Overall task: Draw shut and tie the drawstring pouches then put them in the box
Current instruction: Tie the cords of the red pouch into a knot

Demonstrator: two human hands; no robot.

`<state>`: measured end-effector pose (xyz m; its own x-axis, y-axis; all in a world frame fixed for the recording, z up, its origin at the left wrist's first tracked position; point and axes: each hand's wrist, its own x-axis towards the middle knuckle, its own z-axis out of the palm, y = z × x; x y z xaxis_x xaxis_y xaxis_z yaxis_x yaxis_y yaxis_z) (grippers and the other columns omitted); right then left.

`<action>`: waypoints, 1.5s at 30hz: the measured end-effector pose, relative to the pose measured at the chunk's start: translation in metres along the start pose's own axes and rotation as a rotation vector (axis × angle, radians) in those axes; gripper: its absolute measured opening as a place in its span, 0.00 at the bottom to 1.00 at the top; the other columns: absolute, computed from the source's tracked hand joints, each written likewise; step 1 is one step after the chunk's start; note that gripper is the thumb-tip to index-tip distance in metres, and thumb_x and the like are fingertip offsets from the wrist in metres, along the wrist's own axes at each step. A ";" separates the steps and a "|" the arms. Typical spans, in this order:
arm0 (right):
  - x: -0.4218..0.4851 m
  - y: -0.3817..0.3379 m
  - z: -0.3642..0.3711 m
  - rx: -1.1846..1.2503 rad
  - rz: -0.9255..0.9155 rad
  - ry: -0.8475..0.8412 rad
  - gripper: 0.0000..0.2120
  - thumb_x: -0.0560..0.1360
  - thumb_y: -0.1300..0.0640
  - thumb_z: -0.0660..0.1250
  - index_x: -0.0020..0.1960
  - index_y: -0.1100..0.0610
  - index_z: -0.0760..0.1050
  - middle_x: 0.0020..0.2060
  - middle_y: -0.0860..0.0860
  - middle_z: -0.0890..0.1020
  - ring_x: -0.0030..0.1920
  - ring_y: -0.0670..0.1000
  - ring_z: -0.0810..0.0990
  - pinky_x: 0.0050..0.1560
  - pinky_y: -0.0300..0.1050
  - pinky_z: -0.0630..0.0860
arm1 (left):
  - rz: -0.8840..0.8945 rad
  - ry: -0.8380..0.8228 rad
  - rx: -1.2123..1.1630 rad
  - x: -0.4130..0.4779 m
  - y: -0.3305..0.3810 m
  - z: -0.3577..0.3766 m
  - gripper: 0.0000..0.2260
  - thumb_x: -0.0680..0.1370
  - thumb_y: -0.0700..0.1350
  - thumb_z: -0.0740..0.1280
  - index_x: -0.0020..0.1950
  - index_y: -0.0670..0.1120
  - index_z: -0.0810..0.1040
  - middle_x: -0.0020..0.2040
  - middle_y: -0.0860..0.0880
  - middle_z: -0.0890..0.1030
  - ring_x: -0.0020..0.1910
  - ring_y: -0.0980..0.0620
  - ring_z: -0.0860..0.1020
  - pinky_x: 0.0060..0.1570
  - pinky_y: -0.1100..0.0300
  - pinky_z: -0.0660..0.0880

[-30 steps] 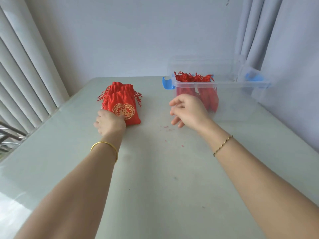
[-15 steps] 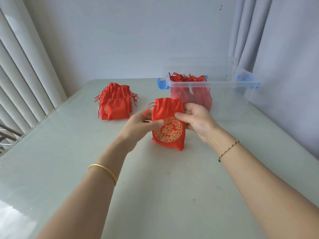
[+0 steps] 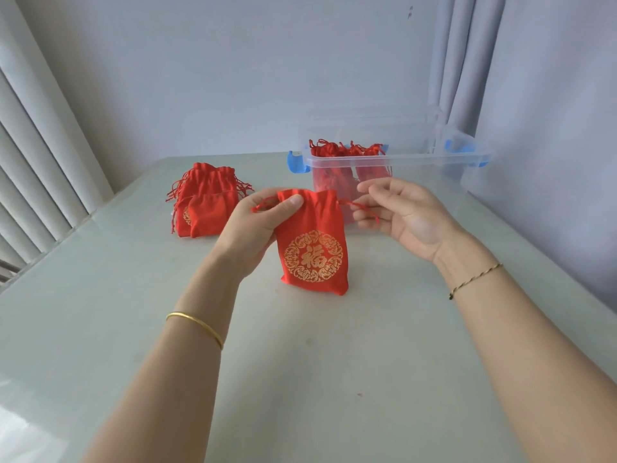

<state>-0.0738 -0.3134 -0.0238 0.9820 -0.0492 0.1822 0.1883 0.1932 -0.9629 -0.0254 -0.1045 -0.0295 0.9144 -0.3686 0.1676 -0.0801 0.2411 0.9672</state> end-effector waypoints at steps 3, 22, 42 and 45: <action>0.001 -0.003 0.000 -0.116 0.036 -0.024 0.05 0.77 0.64 0.61 0.49 0.63 0.75 0.37 0.58 0.81 0.34 0.50 0.81 0.36 0.39 0.79 | -0.004 -0.021 0.022 0.002 0.002 -0.002 0.06 0.76 0.39 0.65 0.51 0.42 0.79 0.43 0.48 0.83 0.43 0.53 0.82 0.45 0.61 0.79; 0.001 -0.014 -0.001 -0.828 -0.078 0.097 0.03 0.75 0.67 0.64 0.47 0.62 0.75 0.31 0.55 0.80 0.24 0.45 0.77 0.27 0.35 0.75 | 0.013 -0.053 0.379 0.004 0.004 -0.022 0.17 0.81 0.52 0.56 0.42 0.45 0.79 0.35 0.53 0.80 0.36 0.56 0.76 0.43 0.56 0.71; 0.003 -0.020 -0.008 0.041 0.228 0.228 0.13 0.80 0.60 0.56 0.36 0.56 0.67 0.21 0.48 0.72 0.20 0.44 0.67 0.21 0.32 0.63 | 0.126 0.320 -0.092 0.013 0.008 -0.025 0.29 0.81 0.58 0.47 0.22 0.47 0.61 0.38 0.46 0.84 0.42 0.49 0.80 0.42 0.58 0.70; 0.000 -0.030 0.001 0.033 0.132 0.197 0.13 0.80 0.60 0.57 0.36 0.56 0.69 0.24 0.49 0.72 0.23 0.45 0.68 0.22 0.34 0.65 | 0.124 0.148 -0.198 0.010 0.022 -0.012 0.27 0.81 0.58 0.46 0.29 0.45 0.67 0.37 0.48 0.82 0.43 0.50 0.82 0.46 0.59 0.73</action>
<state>-0.0793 -0.3187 0.0057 0.9775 -0.2109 0.0100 0.0622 0.2427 -0.9681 -0.0135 -0.0925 -0.0090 0.9515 -0.1939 0.2389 -0.1293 0.4526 0.8823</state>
